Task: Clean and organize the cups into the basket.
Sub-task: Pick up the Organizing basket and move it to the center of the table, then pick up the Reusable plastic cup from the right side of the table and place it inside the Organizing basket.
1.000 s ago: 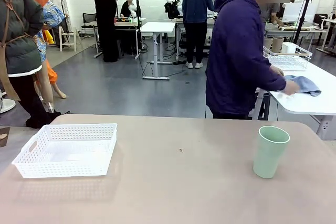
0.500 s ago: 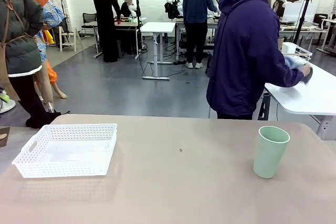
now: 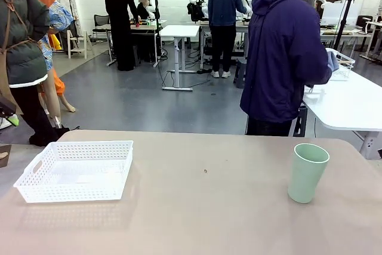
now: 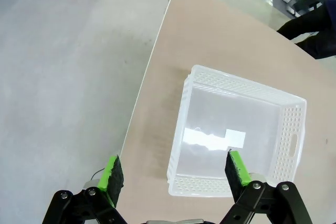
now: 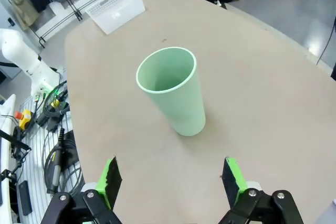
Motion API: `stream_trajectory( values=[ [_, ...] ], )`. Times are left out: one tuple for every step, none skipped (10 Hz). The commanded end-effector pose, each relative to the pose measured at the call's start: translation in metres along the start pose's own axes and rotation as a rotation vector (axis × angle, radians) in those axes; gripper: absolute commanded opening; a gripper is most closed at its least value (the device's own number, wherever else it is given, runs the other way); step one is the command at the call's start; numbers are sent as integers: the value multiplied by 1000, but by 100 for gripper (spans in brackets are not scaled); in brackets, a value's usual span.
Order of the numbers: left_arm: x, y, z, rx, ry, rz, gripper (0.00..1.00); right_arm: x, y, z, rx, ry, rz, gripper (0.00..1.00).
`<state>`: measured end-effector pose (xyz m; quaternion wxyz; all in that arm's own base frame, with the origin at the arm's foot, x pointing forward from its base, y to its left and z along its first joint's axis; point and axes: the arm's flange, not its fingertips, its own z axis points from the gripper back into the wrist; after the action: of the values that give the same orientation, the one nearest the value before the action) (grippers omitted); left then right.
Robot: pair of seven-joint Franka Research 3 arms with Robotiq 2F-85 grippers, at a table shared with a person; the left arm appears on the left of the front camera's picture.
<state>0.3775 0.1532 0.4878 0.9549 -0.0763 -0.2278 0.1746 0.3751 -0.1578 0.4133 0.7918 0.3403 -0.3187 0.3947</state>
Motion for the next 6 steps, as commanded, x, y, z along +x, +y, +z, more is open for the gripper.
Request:
stream_trajectory(
  values=[
    [1,-1,4,4,8,-4,100,0,0,-1,3,1,-1,100],
    [0,0,0,0,0,0,100,-4,2,-7,85,-23,218,100],
    [3,-9,-9,70,-24,5,100,-5,-2,-19,92,-45,343,100],
    [5,-13,-24,130,-32,15,100,-4,-13,-33,63,-63,389,100],
    [8,-13,-35,154,-29,29,100,-6,-23,-45,56,-86,402,100],
    [11,-12,-43,156,-10,41,100,-11,-32,-59,63,-99,428,100]
  ],
)
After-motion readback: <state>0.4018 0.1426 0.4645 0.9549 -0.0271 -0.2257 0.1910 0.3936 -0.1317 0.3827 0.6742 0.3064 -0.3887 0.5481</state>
